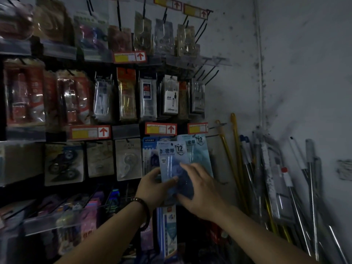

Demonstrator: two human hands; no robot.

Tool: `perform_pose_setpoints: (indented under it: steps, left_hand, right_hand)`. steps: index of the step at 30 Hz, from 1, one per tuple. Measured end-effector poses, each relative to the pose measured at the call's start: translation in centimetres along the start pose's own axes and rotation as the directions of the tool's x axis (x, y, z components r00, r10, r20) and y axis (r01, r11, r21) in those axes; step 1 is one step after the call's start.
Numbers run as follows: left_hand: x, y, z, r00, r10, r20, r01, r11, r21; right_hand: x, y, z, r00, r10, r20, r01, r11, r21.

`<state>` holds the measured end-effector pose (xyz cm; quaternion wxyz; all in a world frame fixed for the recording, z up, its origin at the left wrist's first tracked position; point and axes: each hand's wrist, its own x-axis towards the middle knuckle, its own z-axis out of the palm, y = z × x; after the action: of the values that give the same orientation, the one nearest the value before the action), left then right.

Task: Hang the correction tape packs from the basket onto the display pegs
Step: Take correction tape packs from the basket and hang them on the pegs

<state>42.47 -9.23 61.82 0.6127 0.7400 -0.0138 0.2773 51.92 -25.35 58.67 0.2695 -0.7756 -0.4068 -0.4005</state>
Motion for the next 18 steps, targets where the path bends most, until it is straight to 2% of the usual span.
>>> perform_pose_setpoints:
  steps: [4, 8, 10, 12, 16, 18]
  left_hand:
    - [0.1, -0.1, 1.3, 0.998, 0.008, 0.057, -0.008, 1.000, 0.004]
    - [0.5, -0.3, 1.0, 0.999, 0.031, 0.013, -0.033, 0.970, 0.242]
    - [0.8, -0.6, 0.3, 0.994, 0.109, 0.006, -0.099, 0.875, 0.474]
    - [0.5, -0.5, -0.5, 0.989, 0.144, 0.031, -0.131, 0.768, 0.627]
    - [0.4, -0.7, -1.7, 0.980, 0.181, 0.083, -0.177, 0.606, 0.775]
    - [0.3, -0.8, -2.0, 0.978, 0.185, 0.101, -0.190, 0.566, 0.802]
  right_hand:
    - [-0.5, 0.6, 0.3, 0.995, 0.090, -0.032, -0.087, 0.992, 0.094]
    - [-0.4, 2.0, 0.2, 0.977, 0.200, -0.076, -0.197, 0.980, 0.040]
    - [0.0, 2.6, 0.1, 0.959, 0.273, -0.078, -0.274, 0.962, 0.000]
    - [0.4, 2.9, 0.0, 0.949, 0.304, -0.079, -0.306, 0.952, -0.021]
    - [1.5, 3.1, 0.0, 0.948, 0.307, -0.085, -0.312, 0.948, -0.054]
    - [2.2, 2.9, -0.1, 0.943, 0.318, -0.097, -0.324, 0.945, -0.053]
